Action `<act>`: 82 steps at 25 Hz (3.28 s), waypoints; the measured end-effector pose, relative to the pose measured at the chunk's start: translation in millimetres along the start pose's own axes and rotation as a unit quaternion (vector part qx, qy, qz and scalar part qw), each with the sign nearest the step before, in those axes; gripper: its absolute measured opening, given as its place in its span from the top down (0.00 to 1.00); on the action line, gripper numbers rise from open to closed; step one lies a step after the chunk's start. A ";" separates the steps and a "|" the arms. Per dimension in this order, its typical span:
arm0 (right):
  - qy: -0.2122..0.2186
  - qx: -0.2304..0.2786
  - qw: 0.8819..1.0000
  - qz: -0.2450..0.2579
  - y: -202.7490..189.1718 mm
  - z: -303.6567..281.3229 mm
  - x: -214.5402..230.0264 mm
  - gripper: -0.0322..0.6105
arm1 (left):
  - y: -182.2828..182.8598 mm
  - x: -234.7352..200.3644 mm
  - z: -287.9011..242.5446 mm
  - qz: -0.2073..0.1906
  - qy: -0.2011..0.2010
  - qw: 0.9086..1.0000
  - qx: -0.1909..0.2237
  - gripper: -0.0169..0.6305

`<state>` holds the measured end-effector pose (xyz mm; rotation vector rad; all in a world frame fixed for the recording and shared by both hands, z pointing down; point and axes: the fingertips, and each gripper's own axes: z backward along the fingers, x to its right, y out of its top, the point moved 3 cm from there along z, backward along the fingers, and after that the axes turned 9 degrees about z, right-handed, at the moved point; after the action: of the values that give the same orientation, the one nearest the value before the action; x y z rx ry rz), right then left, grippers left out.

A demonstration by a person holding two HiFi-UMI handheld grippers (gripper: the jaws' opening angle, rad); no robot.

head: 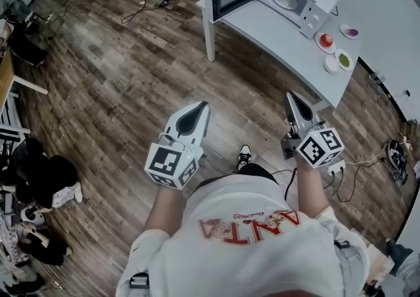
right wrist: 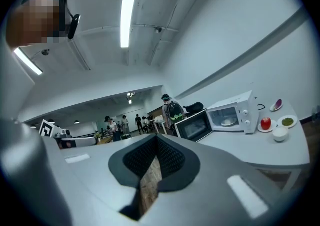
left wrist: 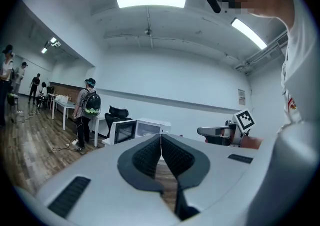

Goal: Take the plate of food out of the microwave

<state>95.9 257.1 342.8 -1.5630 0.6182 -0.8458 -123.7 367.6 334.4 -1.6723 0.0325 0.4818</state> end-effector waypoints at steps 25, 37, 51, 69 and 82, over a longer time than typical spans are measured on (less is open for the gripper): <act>-0.035 0.007 0.996 -0.083 0.0 -63.7 262.7 0.95 | 15.5 20.1 -286.5 -0.025 -0.009 0.999 -0.047 0.96; -0.094 0.015 0.993 -0.064 18.4 -130.3 303.2 0.95 | 39.2 -34.3 -385.4 -0.018 -0.091 0.994 -0.055 0.96; -0.165 0.017 0.983 -0.081 31.3 -270.7 316.4 0.95 | 68.0 -154.4 -487.6 0.009 -0.163 0.983 -0.088 0.96; -0.213 0.034 0.928 -0.305 -41.3 -334.8 423.0 0.94 | 56.1 -159.5 -578.0 0.004 -0.189 0.974 -0.127 0.96; -0.285 0.140 0.757 -0.571 -145.2 -386.8 539.5 0.89 | 35.3 -164.0 -642.6 -0.008 -0.159 0.975 -0.157 0.96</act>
<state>97.1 -373.4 596.2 -1.7147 -1.0107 -1.1531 -95.4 -292.0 406.2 -1.8815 -0.3070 0.7688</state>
